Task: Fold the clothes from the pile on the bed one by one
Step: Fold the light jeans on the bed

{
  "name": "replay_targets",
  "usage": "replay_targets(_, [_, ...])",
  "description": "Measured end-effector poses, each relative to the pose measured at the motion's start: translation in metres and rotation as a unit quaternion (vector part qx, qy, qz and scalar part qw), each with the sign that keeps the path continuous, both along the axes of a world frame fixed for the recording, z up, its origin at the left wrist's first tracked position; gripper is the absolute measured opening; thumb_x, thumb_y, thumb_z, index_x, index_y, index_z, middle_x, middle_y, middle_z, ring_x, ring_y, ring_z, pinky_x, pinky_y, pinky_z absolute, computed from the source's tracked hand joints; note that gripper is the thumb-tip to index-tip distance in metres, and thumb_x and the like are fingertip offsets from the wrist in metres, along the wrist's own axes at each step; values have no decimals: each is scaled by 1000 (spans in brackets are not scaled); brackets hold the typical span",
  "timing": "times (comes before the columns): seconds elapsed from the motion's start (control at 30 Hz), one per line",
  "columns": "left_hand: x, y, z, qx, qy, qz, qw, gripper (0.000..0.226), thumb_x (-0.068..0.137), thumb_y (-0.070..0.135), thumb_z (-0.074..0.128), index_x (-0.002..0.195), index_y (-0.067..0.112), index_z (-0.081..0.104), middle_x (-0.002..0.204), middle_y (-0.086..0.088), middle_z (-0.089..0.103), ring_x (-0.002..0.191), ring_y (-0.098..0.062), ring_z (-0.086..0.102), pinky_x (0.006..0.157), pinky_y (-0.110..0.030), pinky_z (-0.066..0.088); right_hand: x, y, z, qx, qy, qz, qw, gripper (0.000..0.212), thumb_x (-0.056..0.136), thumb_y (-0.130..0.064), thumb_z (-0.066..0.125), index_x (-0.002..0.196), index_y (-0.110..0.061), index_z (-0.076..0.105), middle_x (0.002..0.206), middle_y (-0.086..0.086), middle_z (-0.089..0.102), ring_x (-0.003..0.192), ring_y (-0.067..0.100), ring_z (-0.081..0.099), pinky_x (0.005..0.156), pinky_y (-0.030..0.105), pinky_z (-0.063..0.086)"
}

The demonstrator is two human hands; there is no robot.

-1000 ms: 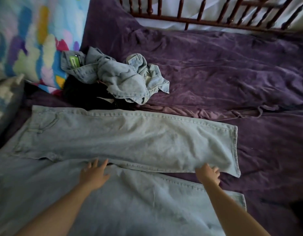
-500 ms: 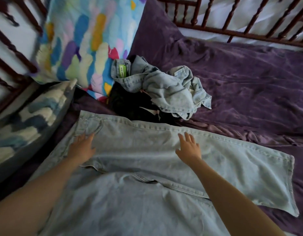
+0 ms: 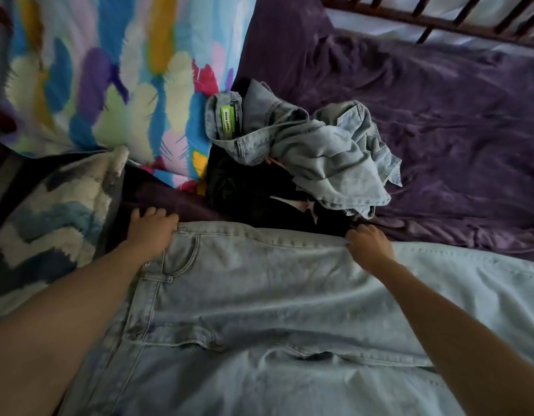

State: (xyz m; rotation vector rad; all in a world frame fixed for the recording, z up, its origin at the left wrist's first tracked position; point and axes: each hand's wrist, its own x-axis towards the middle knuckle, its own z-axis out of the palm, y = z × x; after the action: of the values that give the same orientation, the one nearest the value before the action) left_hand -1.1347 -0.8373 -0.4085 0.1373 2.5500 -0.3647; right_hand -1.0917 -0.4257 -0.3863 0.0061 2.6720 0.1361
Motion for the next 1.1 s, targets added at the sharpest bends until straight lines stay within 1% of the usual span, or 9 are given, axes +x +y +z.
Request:
replay_targets(0.1, [-11, -14, 11, 73, 100, -28, 992, 14, 93, 21, 47, 101, 11, 52, 104, -11, 64, 100, -28, 58, 88, -38, 40, -1, 11, 11, -42, 55, -54, 996, 27, 95, -25, 48, 116, -9, 54, 116, 13, 53, 111, 34, 52, 79, 42, 45])
replay_targets(0.17, [-17, -31, 24, 150, 170, -9, 974, 12, 90, 15, 52, 91, 3, 52, 89, -20, 63, 81, -37, 62, 67, -42, 44, 2, 16, 21, -41, 124, -54, 990, 26, 93, -22, 54, 110, -3, 57, 106, 19, 58, 96, 42, 59, 71, 47, 47])
replay_targets(0.27, [-14, -46, 43, 184, 246, -29, 951, 13, 83, 6, 64, 85, -4, 55, 80, -28, 59, 71, -42, 60, 57, -46, 44, 18, 13, 31, -48, 188, -9, 981, 21, 83, -10, 68, 90, 9, 61, 88, 27, 62, 69, 47, 62, 53, 50, 48])
replay_targets(0.4, [15, -44, 67, 212, 285, -95, 930, 21, 65, -8, 76, 74, -6, 57, 66, -26, 56, 55, -40, 59, 45, -43, 44, 42, 11, 41, -35, 178, -42, 982, 26, 88, -18, 63, 84, 8, 60, 86, 24, 64, 79, 42, 63, 59, 46, 47])
replay_targets(0.57, [70, -47, 92, 227, 341, -64, 910, 19, 68, -6, 76, 78, -6, 60, 69, -25, 60, 61, -40, 60, 51, -46, 46, 102, 15, 65, -92, 259, 65, 959, 25, 79, -9, 70, 61, 4, 59, 57, 17, 58, 58, 35, 63, 36, 41, 48])
replay_targets(0.73, [176, -63, 94, 231, 377, -54, 895, 11, 74, 4, 70, 77, -4, 63, 72, -19, 65, 65, -36, 63, 56, -45, 46, 198, 16, 60, -143, 339, 156, 916, 75, 102, -37, 14, 52, -5, 60, 49, 6, 54, 44, 20, 58, 32, 19, 38])
replay_targets(0.83, [241, -70, 87, 252, 381, -60, 888, 30, 77, 21, 43, 75, -2, 62, 80, -17, 68, 70, -35, 63, 59, -47, 46, 256, 13, 46, -151, 343, 182, 909, 75, 103, -36, 15, 50, -8, 61, 48, 4, 53, 42, 19, 57, 31, 20, 38])
replay_targets(0.97, [304, -70, 84, 259, 410, -36, 873, 28, 77, 21, 40, 76, 3, 61, 84, -13, 69, 84, -24, 48, 62, -45, 45, 309, 6, 41, -151, 335, 195, 909, 74, 103, -35, 18, 48, -9, 59, 47, 3, 50, 41, 19, 55, 32, 21, 37])
replay_targets(1.1, [344, -66, 85, 259, 449, -35, 855, 15, 76, 17, 43, 82, 9, 54, 86, -14, 69, 85, -25, 46, 65, -42, 40, 338, 8, 49, -159, 336, 204, 906, 71, 103, -35, 21, 47, -9, 56, 47, 3, 48, 41, 19, 54, 33, 23, 35])
